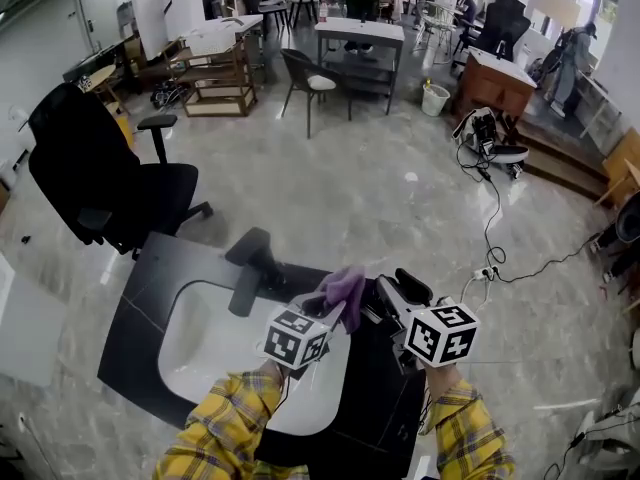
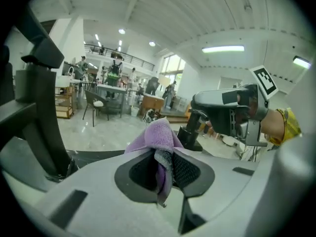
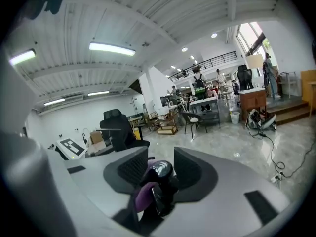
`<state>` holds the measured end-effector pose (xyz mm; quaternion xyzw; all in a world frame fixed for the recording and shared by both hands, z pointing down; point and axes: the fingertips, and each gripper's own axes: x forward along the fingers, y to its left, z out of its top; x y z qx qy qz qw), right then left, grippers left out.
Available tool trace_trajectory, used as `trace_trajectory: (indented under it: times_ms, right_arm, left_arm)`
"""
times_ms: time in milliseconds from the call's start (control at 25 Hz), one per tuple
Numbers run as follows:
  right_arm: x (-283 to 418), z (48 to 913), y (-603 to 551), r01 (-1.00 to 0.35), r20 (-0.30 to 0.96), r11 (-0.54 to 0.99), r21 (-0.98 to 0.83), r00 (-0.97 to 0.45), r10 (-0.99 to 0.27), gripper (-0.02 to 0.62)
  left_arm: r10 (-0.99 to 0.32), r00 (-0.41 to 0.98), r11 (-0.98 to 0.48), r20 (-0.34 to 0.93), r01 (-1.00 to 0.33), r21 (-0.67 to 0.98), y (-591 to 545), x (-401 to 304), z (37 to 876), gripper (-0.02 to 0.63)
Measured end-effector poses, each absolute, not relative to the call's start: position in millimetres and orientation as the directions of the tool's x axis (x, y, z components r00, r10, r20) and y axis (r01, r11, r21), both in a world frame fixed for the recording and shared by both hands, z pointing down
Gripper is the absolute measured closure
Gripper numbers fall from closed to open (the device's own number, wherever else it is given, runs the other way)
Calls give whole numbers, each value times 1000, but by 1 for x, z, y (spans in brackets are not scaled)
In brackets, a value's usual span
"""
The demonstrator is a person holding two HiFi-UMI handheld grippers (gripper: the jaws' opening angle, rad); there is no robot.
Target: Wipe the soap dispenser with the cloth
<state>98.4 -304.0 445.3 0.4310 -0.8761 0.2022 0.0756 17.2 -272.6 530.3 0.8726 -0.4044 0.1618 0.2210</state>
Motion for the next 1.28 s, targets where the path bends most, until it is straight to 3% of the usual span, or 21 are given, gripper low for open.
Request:
trace_trajectory:
  times_ms: [200, 520, 880, 1080, 1240, 1280]
  right_arm:
    - [140, 433, -314, -811, 196, 487, -325, -561, -804, 454]
    - [146, 498, -311, -823, 407, 494, -280, -567, -716, 456]
    - [137, 512, -333, -822, 404, 406, -399, -556, -727, 523]
    - [141, 491, -320, -760, 291, 485, -433, -627, -723, 522]
    - [136, 493, -295, -667, 316, 690, -280, -743, -589, 517]
    - [129, 492, -288, -620, 325, 747, -239, -776, -540, 473]
  left_arm:
    - [-674, 618, -569, 405, -784, 250, -260, 15, 515, 541]
    - [-674, 615, -549, 411, -788, 278, -240, 12, 521, 542]
    - [-670, 608, -536, 426, -793, 290, -229, 10, 523, 541]
    - [-665, 608, -532, 433, -793, 297, -226, 9, 522, 541]
    - [-669, 606, -527, 431, -795, 300, -228, 5, 525, 541]
    - [-668, 607, -527, 430, -795, 301, -228, 5, 525, 541]
